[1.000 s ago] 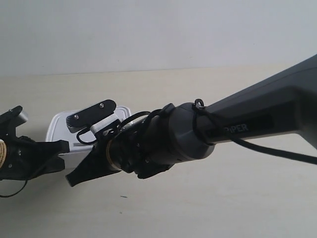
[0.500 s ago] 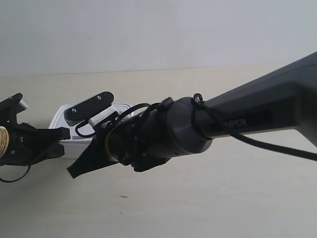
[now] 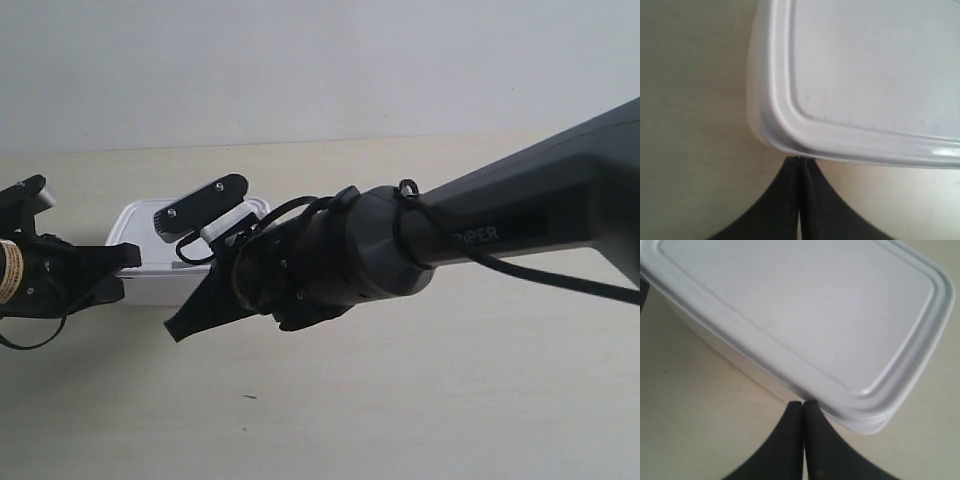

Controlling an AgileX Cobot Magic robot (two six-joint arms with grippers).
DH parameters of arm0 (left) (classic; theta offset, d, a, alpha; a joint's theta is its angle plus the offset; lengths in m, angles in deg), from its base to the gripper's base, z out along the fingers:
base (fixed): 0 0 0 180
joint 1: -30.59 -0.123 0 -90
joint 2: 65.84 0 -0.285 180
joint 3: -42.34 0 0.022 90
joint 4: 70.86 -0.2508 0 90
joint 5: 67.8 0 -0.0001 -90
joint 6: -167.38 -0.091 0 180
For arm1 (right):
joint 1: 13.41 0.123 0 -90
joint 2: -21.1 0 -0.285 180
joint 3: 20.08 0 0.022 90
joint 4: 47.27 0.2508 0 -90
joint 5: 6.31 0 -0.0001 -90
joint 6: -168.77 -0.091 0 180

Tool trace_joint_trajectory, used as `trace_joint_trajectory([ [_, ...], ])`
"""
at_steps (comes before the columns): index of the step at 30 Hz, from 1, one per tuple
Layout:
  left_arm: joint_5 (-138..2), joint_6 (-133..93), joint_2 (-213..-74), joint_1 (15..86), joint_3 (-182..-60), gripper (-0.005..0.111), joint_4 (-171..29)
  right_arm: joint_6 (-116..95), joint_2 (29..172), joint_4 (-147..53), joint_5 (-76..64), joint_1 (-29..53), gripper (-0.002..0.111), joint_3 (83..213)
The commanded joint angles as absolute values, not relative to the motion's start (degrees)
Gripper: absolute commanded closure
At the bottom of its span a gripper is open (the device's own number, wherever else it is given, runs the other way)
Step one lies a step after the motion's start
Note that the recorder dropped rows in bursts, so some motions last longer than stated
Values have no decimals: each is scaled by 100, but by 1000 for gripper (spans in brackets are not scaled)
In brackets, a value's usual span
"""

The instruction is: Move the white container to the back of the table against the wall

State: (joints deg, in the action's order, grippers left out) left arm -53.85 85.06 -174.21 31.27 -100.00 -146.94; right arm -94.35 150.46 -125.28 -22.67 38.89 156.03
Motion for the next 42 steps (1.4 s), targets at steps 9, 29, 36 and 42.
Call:
trace_joint_trajectory([
  [9,-5382,8436,-17815,3134,-10426,107,-14664,-9063,15542,-12316,-2253,3780,108,16146],
  [29,-5402,8393,-18639,3134,-11348,107,-14654,-6895,16123,-11063,-3216,3780,108,17300],
  [36,-5456,8371,-18713,3134,-11588,107,-14654,-6929,16370,-10945,-3365,3588,108,17646],
  [42,-5657,8200,-18761,3134,-11752,107,-14654,-7032,16397,-10720,-2947,3274,108,17686],
])
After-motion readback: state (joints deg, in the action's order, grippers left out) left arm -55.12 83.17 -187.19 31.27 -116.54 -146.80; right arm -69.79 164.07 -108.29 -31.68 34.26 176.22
